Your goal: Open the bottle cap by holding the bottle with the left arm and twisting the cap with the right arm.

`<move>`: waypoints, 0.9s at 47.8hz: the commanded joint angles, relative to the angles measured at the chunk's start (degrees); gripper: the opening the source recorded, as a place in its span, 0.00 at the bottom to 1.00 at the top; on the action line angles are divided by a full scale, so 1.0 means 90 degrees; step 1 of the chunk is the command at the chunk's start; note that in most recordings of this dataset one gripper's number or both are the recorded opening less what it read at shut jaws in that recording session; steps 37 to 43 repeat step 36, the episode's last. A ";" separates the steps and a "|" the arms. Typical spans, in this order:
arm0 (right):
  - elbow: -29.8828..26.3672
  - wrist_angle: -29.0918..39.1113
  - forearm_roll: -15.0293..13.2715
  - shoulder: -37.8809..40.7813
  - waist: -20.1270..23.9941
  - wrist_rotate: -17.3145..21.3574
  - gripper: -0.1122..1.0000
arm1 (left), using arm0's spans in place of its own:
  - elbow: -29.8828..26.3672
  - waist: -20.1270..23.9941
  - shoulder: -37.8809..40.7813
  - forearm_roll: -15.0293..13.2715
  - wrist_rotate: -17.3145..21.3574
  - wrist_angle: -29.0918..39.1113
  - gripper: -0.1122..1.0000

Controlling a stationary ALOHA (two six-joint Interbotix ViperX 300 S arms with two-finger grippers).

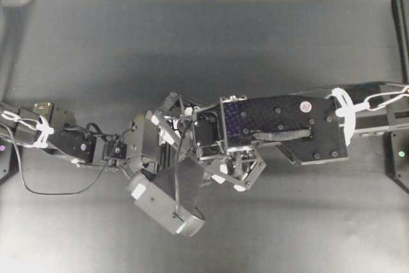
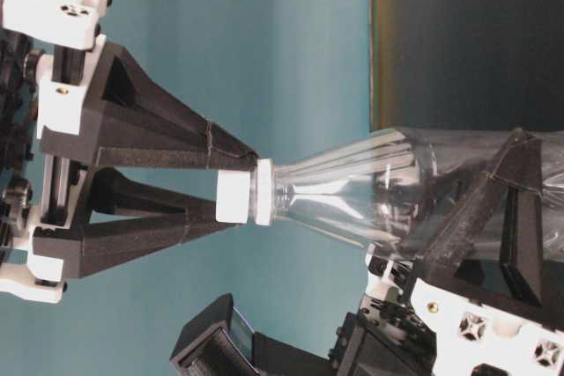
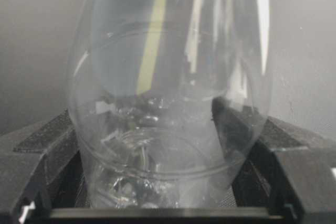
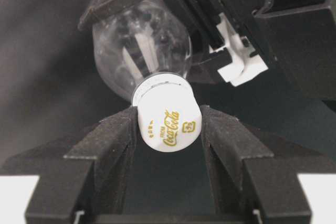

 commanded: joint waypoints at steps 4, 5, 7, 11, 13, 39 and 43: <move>-0.0029 -0.0186 -0.0146 -0.0117 0.0010 0.0371 0.70 | 0.0039 -0.0088 0.0029 0.0020 -0.0088 0.0068 0.81; -0.0020 -0.0225 -0.0156 -0.0117 0.0010 0.0420 0.74 | 0.0039 -0.0088 0.0029 0.0020 -0.0088 0.0068 0.81; -0.0029 -0.0283 -0.0195 -0.0127 0.0020 0.0518 0.82 | 0.0039 -0.0088 0.0039 0.0020 -0.0088 0.0068 0.81; -0.0059 -0.0381 -0.0215 -0.0156 0.0049 0.0693 0.87 | 0.0049 -0.0088 0.0029 0.0029 -0.0088 0.0068 0.81; -0.0078 -0.0381 -0.0244 -0.0186 0.0059 0.0781 0.86 | 0.0049 -0.0088 0.0029 0.0029 -0.0098 0.0068 0.81; 0.0078 -0.0264 -0.0303 -0.0840 0.0146 0.3350 0.85 | 0.0039 -0.0088 0.0029 0.0020 -0.0088 0.0605 0.81; 0.0078 -0.0264 -0.0303 -0.0840 0.0146 0.3350 0.85 | 0.0039 -0.0088 0.0029 0.0020 -0.0088 0.0605 0.81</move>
